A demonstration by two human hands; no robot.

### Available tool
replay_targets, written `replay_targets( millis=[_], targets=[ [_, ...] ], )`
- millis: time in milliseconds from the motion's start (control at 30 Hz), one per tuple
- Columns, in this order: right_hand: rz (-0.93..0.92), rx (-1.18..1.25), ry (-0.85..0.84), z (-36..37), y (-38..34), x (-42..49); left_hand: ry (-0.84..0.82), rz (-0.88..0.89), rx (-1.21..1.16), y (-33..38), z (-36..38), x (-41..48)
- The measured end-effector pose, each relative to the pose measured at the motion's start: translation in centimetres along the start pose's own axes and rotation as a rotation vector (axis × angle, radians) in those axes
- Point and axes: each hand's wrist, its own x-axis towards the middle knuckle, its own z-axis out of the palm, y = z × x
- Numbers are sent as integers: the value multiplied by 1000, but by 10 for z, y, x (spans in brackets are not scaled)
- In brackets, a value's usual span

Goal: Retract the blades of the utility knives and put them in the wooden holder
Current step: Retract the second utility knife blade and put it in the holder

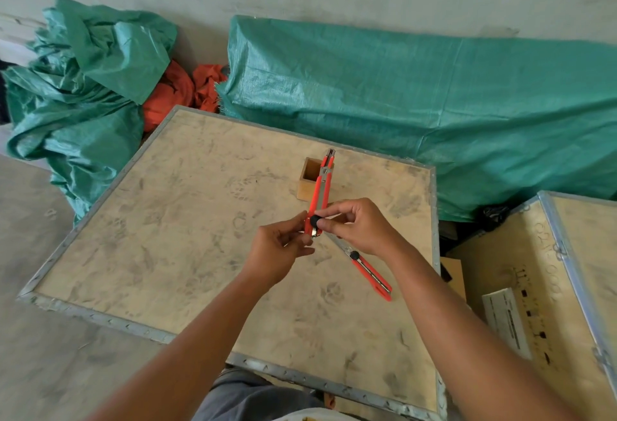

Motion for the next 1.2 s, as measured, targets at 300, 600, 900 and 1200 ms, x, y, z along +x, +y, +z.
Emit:
replay_targets(
  millis=[300,600,900,1200],
  targets=[
    [-48,-134,123,-1,-3,-3,-6,5,-52,9,8,2],
    [-108,-108,123,-4,-2,9,-11,3,-81,15,8,17],
    [-121,-64,153,-12,6,27,-13,3,-70,16,11,42],
    [14,10,232,-8,25,58,-28,-41,8,6,12,77]
  ],
)
